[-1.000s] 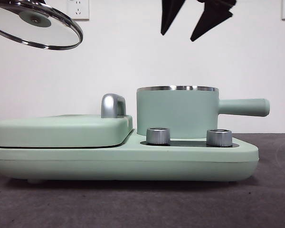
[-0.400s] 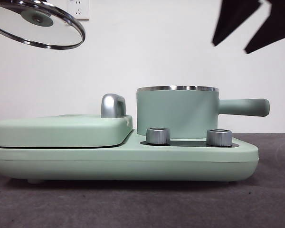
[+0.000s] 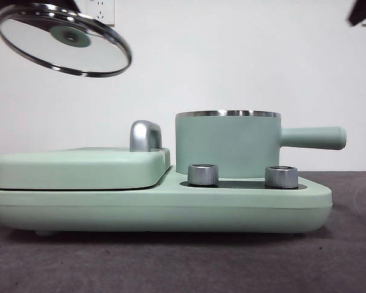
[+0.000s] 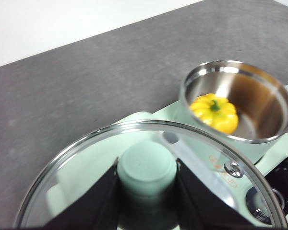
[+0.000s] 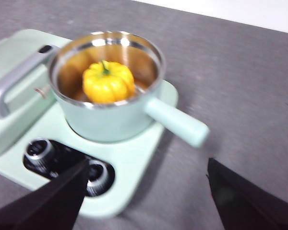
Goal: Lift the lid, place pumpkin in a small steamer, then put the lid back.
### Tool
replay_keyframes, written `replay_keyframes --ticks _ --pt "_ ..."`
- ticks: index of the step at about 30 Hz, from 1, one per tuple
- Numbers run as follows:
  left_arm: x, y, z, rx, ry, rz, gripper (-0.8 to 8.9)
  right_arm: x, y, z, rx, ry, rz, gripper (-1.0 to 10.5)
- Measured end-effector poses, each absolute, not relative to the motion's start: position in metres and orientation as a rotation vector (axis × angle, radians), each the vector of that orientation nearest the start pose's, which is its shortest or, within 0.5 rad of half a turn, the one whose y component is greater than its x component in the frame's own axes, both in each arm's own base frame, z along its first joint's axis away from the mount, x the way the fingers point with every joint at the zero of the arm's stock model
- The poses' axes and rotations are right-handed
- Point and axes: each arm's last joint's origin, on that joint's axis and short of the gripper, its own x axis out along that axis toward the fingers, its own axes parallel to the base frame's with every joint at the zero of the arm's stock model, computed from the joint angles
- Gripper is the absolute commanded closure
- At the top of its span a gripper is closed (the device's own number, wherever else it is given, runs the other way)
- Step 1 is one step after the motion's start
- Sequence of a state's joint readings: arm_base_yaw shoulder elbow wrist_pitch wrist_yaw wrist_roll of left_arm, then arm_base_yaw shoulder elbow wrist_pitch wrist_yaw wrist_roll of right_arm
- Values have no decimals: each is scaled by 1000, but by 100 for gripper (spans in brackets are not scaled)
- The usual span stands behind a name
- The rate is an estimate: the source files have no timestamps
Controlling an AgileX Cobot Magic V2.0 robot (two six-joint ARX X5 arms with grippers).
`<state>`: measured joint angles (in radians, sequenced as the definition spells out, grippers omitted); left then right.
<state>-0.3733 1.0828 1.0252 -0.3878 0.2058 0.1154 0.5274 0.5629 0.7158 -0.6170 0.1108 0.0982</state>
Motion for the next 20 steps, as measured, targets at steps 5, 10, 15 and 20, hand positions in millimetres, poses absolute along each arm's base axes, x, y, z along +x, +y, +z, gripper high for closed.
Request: replay_keyframes --ticks 5,10,15,20 --pt "216 -109 339 160 381 -664 800 84 44 296 -38 486 349 568" --pt "217 -133 340 165 310 -748 800 69 35 295 -8 474 322 568" --pt "223 -155 334 168 272 -804 800 58 28 296 22 454 320 568" --pt "232 -179 321 171 249 -855 799 53 25 293 25 474 316 568"
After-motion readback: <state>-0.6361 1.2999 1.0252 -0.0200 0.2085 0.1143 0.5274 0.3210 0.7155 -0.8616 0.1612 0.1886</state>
